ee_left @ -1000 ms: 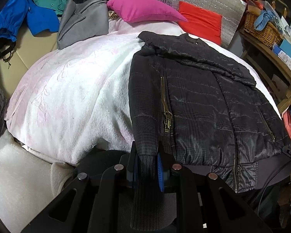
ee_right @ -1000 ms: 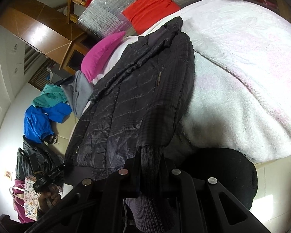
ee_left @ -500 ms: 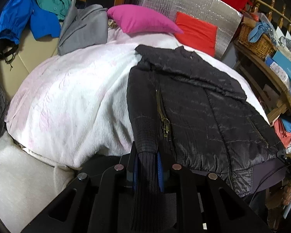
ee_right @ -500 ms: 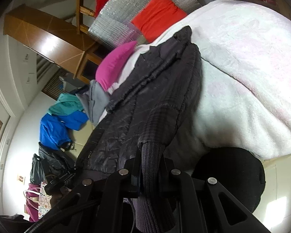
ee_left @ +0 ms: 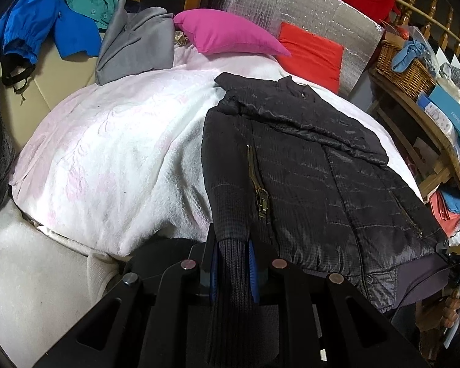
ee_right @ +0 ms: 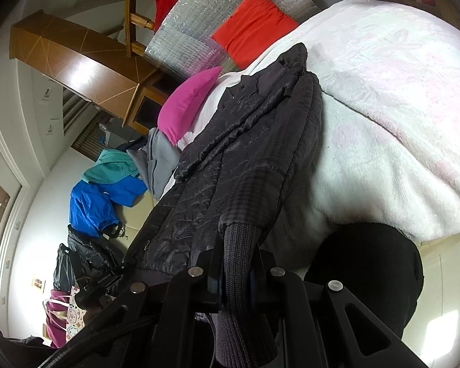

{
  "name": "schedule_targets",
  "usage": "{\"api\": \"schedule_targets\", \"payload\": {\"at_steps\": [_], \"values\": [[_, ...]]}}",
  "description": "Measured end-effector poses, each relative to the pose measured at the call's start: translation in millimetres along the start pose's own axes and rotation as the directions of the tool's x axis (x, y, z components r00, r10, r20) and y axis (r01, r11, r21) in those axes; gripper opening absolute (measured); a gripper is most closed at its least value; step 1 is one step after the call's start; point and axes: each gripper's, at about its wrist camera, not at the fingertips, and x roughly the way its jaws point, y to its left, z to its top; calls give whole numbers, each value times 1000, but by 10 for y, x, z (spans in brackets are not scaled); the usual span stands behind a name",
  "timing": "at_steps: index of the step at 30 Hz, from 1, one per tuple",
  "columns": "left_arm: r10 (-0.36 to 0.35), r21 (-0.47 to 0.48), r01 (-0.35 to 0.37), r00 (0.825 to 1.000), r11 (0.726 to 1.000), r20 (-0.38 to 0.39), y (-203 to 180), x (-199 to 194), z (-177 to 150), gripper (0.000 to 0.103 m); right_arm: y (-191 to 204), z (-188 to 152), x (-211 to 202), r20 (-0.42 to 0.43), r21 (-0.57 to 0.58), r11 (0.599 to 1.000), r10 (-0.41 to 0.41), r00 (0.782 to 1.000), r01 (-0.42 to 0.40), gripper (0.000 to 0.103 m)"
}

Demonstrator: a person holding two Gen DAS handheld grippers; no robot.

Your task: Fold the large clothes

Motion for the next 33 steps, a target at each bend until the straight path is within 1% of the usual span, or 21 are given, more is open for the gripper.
{"api": "schedule_targets", "payload": {"at_steps": [5,9,14,25,33], "values": [[2,-3,-2,1000,1000,5,38,-9,51,17,13,31,-72,0,-12,1000,16,1000,-16,13],[5,-11,-5,1000,1000,2,44,31,75,17,-21,89,-37,-13,-2,1000,18,1000,-18,13],[0,-13,0,1000,1000,5,29,62,85,17,77,144,-7,-20,-23,1000,12,1000,-12,13],[-14,-28,14,1000,1000,22,49,87,124,17,107,144,7,-7,-12,1000,20,1000,-20,12],[-12,-5,12,999,1000,52,-64,63,295,17,156,302,70,17,-16,999,43,999,-43,12]]}}
